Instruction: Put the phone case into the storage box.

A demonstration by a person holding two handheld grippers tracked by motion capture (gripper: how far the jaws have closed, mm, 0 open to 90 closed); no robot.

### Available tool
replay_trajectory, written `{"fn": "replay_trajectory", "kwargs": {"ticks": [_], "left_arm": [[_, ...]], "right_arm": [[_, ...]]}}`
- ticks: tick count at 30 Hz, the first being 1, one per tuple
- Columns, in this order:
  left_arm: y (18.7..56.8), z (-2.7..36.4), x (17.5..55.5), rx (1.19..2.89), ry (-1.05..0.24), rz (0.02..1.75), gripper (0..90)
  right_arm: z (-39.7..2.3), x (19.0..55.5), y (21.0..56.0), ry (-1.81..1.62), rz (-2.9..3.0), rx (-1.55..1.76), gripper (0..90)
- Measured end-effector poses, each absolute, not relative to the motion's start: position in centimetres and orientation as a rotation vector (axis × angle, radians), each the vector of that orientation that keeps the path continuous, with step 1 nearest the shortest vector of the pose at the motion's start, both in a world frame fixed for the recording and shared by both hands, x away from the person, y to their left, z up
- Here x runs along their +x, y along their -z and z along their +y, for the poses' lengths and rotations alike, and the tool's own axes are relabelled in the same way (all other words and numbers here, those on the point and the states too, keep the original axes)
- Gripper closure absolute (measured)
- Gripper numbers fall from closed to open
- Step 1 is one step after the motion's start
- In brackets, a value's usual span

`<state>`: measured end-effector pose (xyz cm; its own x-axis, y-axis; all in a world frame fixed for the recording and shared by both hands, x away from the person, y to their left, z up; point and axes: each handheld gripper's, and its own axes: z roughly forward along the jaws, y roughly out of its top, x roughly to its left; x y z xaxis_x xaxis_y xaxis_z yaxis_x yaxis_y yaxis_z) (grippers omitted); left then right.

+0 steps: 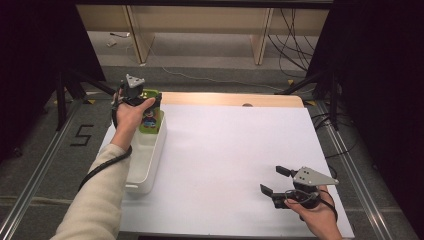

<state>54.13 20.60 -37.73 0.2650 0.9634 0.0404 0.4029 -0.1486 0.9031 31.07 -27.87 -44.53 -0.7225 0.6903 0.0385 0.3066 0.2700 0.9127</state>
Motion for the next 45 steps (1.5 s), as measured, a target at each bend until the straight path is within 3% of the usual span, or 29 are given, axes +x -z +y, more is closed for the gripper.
{"fn": "replay_trajectory", "kwargs": {"ticks": [45], "left_arm": [[38.9,20.5,54.7,1.73,-0.833,1.294,15.7]], "right_arm": [[-27.9,31.1,44.5,-1.441,2.181,0.905,16.0]]}}
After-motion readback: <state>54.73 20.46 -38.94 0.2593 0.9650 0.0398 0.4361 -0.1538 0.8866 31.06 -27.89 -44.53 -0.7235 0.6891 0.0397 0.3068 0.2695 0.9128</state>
